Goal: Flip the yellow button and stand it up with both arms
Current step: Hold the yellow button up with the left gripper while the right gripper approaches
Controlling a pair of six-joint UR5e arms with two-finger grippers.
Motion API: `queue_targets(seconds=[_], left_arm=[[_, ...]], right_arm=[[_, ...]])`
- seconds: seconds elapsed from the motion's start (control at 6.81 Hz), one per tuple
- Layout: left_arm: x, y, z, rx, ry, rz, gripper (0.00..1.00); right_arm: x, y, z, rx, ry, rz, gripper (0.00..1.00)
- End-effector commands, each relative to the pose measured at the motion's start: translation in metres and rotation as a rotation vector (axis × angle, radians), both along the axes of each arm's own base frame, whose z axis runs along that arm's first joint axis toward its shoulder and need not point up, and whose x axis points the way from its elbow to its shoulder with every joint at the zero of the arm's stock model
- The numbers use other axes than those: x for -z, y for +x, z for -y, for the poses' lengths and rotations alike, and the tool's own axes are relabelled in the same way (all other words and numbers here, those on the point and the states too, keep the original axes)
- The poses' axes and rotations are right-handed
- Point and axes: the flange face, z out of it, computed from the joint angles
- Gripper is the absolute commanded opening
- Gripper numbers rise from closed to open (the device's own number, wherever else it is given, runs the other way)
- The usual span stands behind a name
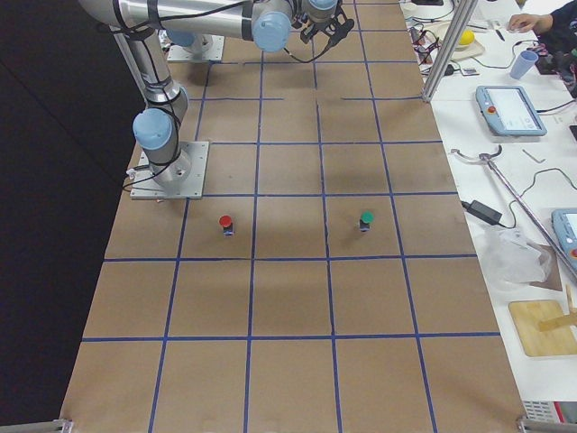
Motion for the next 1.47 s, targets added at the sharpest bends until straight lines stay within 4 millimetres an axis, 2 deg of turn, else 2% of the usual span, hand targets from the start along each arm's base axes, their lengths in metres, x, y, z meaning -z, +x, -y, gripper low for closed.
queue_targets(seconds=[0.0,0.73,0.88,1.03,1.32], left_arm=[[0.000,0.000,0.000,0.001,0.000,0.002,0.20],[-0.001,-0.001,0.000,0.004,-0.003,0.007,0.21],[0.001,-0.001,0.001,0.004,0.000,0.008,0.21],[-0.001,-0.001,0.001,0.004,-0.005,0.008,0.21],[-0.003,-0.001,0.001,0.004,-0.008,0.008,0.21]], right_arm=[[0.001,0.003,-0.001,0.008,0.021,0.018,0.94],[0.012,0.008,-0.007,0.042,0.092,0.064,0.92],[0.013,0.009,-0.009,0.049,0.111,0.066,0.87],[0.015,0.015,-0.010,0.038,0.119,0.067,0.72],[0.016,0.015,-0.009,0.038,0.122,0.067,0.29]])
